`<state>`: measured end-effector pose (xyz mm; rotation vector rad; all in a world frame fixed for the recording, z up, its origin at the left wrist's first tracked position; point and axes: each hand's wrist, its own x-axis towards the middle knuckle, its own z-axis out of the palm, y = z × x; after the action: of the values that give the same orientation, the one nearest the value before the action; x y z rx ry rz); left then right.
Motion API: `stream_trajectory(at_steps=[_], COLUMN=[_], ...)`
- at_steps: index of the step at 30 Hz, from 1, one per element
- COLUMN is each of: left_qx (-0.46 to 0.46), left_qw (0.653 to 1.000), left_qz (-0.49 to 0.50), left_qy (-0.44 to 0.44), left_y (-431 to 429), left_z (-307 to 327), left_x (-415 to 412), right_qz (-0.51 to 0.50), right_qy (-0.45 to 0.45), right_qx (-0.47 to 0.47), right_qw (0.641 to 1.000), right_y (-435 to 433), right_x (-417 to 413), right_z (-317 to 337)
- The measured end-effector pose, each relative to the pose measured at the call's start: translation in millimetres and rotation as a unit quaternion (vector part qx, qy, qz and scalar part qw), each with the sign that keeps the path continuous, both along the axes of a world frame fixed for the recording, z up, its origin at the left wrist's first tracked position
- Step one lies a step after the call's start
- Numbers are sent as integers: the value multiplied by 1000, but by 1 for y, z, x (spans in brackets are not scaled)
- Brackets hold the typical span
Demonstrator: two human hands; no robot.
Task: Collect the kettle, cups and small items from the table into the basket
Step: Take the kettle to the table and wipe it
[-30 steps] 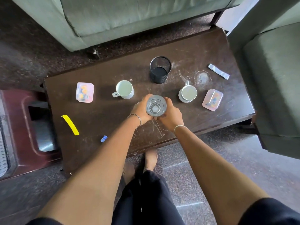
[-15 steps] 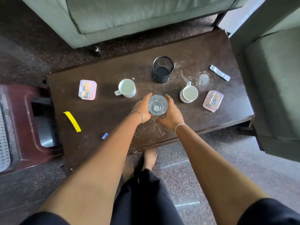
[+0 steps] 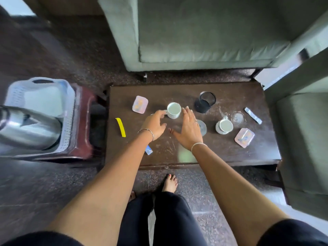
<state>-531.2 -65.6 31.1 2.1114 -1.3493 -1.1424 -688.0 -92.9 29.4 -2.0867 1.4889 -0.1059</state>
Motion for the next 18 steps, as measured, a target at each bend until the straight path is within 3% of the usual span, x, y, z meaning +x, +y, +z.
stream_trajectory(at_steps=[10,18], left_qx=[-109,-157], left_qw=[980,958], left_qz=[160,238], left_qy=[33,19], left_y=[137,243], left_z=[62,92], left_x=[178,318], right_qz=[121,147], right_qy=[-26,-56], right_qx=[-55,-95], right_qw=[991,983], right_y=[106,200], right_x=[166,317], right_z=[58,90])
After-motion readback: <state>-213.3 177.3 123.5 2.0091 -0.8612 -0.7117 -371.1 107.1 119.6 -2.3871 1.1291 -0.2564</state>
